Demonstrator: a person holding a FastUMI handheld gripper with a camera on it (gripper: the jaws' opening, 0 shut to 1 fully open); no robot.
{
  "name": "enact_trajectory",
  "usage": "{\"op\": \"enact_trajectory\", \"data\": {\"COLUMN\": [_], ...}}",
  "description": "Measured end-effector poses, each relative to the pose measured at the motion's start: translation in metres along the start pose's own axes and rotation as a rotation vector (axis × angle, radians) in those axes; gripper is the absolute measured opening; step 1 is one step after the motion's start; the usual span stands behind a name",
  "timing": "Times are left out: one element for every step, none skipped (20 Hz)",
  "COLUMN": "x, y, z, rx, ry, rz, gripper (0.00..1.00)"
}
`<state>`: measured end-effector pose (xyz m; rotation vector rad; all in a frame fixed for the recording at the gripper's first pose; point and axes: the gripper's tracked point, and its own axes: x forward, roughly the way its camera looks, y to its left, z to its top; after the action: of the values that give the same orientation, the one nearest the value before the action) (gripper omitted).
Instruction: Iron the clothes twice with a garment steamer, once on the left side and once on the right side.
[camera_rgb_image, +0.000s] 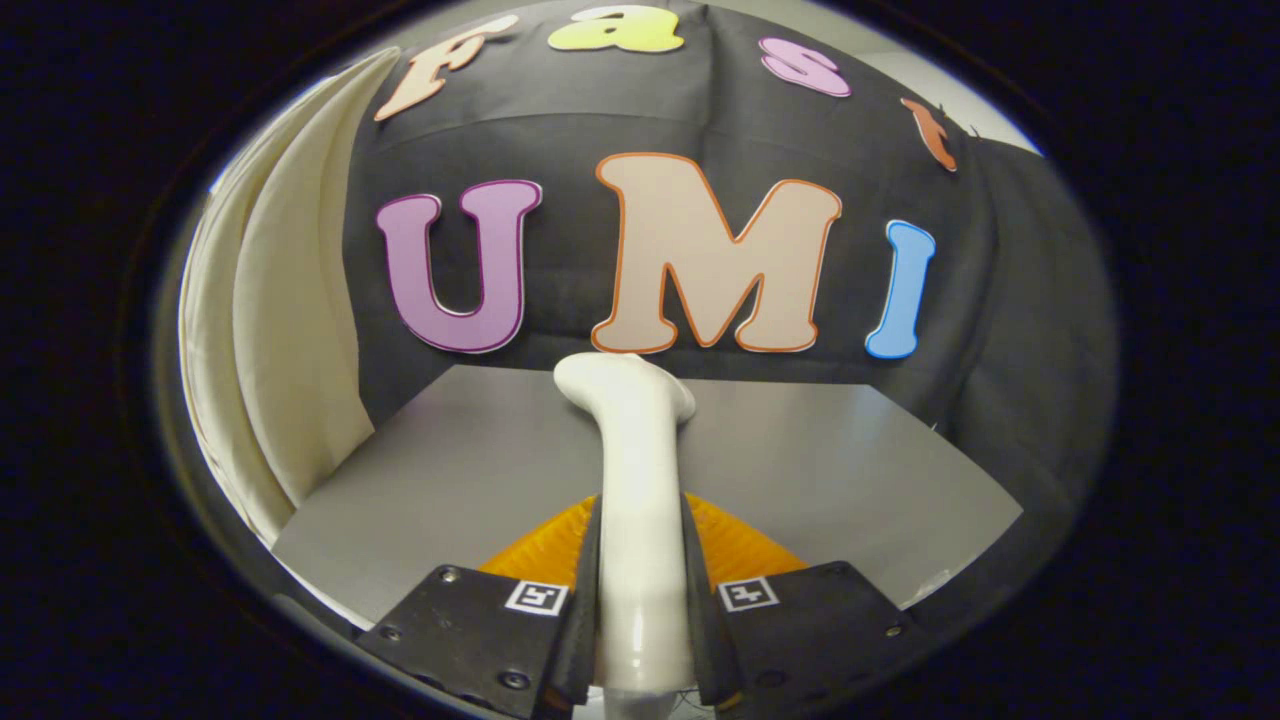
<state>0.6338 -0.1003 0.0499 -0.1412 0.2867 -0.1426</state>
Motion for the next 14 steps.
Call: {"op": "enact_trajectory", "data": {"x": [0.0, 0.0, 0.001, 0.0, -0.002, -0.004, -0.008, -0.014, -0.02, -0.032, -0.041, -0.05, -0.061, -0.071], "y": [0.0, 0.0, 0.0, 0.001, 0.0, -0.001, -0.003, -0.001, 0.004, 0.01, 0.015, 0.02, 0.025, 0.033], "z": [0.002, 0.0, -0.001, -0.001, 0.001, 0.002, 0.005, 0.01, 0.016, 0.026, 0.033, 0.04, 0.045, 0.05], "rx": [-0.008, -0.006, 0.021, 0.055, 0.082, 0.104, 0.121, 0.139, 0.156, 0.158, 0.143, 0.128, 0.126, 0.139], "ry": [-0.003, 0.004, 0.012, 0.014, 0.009, 0.012, 0.011, -0.001, -0.023, -0.055, -0.073, -0.084, -0.093, -0.107], "rz": [0.0, 0.009, 0.029, 0.044, 0.049, 0.046, 0.044, 0.05, 0.067, 0.087, 0.095, 0.092, 0.095, 0.1], "gripper": [0.41, 0.4, 0.39, 0.38, 0.37, 0.36, 0.35, 0.34, 0.33, 0.32, 0.32, 0.32, 0.32, 0.32]}}
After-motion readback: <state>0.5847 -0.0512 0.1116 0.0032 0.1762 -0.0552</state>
